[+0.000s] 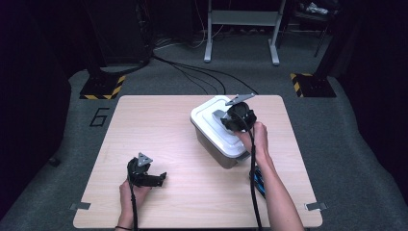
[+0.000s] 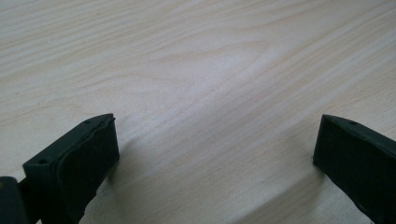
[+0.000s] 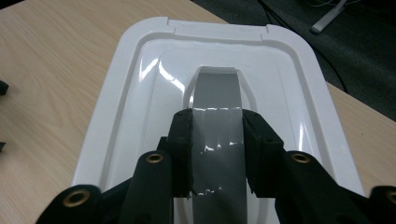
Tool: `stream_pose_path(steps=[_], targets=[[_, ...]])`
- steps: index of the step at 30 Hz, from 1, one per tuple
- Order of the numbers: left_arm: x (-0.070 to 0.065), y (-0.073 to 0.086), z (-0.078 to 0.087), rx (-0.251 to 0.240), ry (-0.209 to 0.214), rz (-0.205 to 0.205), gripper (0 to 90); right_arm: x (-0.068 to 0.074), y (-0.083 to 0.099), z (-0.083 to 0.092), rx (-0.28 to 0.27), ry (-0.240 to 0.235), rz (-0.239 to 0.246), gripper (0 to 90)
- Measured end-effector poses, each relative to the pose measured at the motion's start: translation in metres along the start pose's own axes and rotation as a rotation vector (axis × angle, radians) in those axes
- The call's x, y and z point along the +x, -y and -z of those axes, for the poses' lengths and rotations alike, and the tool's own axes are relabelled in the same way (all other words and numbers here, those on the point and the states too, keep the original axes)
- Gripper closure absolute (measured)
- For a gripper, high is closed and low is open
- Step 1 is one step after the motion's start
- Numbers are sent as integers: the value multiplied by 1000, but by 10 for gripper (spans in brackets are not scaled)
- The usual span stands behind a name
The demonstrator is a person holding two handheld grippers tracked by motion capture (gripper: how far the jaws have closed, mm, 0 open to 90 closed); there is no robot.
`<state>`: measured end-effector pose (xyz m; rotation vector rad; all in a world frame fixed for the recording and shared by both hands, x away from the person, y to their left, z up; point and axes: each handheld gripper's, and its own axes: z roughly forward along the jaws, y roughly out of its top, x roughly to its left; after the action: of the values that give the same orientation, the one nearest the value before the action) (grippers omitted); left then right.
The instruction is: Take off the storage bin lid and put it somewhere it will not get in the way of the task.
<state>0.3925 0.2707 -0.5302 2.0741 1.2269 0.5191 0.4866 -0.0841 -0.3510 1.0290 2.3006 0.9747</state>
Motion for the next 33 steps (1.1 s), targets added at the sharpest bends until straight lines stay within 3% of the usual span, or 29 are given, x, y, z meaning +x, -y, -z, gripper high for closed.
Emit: stream_pose_path(steps=[20, 33], targets=[[0, 0, 0, -4, 0, 4, 0, -32, 6, 30, -27, 59, -72, 669], [0, 0, 0, -3, 3, 1, 0, -59, 21, 46, -37, 115, -133, 669]])
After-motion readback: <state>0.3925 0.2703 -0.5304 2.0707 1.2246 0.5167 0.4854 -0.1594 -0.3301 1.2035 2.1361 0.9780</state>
